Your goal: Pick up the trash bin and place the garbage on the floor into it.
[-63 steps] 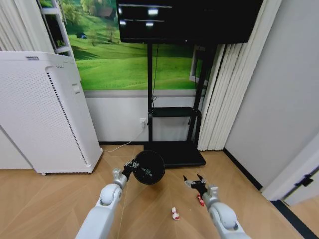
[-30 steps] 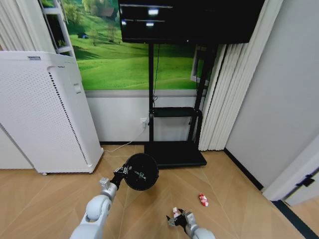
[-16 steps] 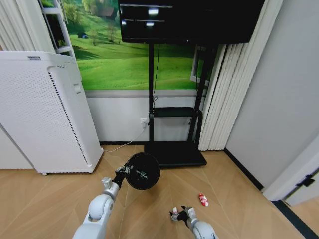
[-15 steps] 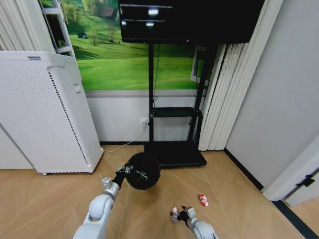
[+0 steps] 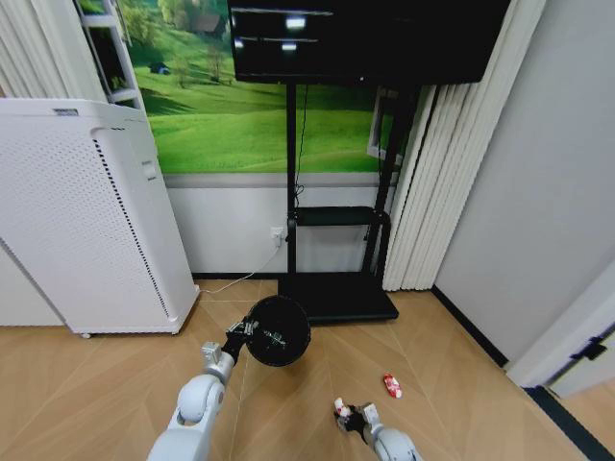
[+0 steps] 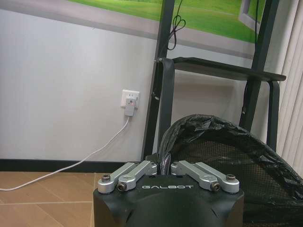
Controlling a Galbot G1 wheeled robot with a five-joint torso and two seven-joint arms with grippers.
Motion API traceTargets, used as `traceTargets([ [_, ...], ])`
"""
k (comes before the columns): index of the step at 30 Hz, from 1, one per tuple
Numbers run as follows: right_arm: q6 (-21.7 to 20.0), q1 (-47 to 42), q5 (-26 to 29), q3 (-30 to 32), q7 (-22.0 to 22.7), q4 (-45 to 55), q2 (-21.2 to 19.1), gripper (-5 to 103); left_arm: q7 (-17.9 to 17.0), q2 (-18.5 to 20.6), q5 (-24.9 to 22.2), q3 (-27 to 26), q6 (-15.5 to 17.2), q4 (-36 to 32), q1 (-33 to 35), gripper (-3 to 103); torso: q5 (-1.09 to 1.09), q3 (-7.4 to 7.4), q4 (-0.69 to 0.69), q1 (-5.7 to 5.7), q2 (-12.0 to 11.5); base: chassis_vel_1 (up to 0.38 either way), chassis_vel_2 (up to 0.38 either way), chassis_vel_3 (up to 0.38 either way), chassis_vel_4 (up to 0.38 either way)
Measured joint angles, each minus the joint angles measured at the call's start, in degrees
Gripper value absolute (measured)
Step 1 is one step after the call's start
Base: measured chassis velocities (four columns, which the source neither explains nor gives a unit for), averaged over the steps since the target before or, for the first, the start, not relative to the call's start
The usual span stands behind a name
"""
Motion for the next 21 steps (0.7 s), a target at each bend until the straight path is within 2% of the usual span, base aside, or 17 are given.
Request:
traceTargets([
  [2, 0.18, 0.0, -0.01, -0.01, 0.0, -0.05, -0.03, 54, 0.0, -0.05, 0.06, 0.0, 0.0, 0.03, 0.0, 7, 0.0, 0.0, 0.0, 0.0, 0.0, 0.0, 0.0, 0.0, 0.0],
  [3, 0.51, 0.0, -0.02, 0.02, -0.01, -0.09, -0.06, 38, 0.01, -0.17, 0.19, 0.0, 0.0, 0.06, 0.08, 7, 0.0, 0.0, 0.0, 0.0, 0.0, 0.0, 0.0, 0.0, 0.0],
  [7, 0.97, -0.38, -0.02, 1.02, 0.25, 1.12, -0.05, 33, 0.01, -0.22, 0.23, 0.0, -0.01, -0.06, 0.41, 7, 0.01, 0.0, 0.0, 0.0, 0.0, 0.0, 0.0, 0.0, 0.0],
  [12, 0.65, -3.39, 3.17, 4.78, 2.13, 8.86, -1.06, 33, -0.1, 0.36, 0.08, -0.03, -0.01, -0.75, 0.67, 7, 0.02, 0.0, 0.0, 0.0, 0.0, 0.0, 0.0, 0.0, 0.0],
  [14, 0.25, -5.76, 6.31, 8.41, 3.26, 14.9, -2.38, 33, -0.29, 0.84, -0.42, -0.49, 0.0, -0.94, 0.7, 7, 0.0, 0.0, -0.01, 0.0, 0.0, 0.0, 0.0, 0.0, 0.0],
  [20, -0.32, -6.44, 9.94, 14.07, 4.81, 21.93, -2.64, 33, -0.54, 1.13, -0.89, -1.33, 0.05, 0.34, 0.44, 7, 0.0, 0.0, -0.01, 0.0, 0.01, 0.0, 0.0, 0.0, 0.0],
  [21, -0.36, -6.37, 12.12, 15.43, 5.27, 25.0, -2.51, 33, -0.79, 1.11, -0.6, -1.36, 0.03, 1.38, 0.2, 7, 0.03, 0.0, 0.0, 0.0, 0.01, 0.0, 0.0, 0.0, 0.0],
])
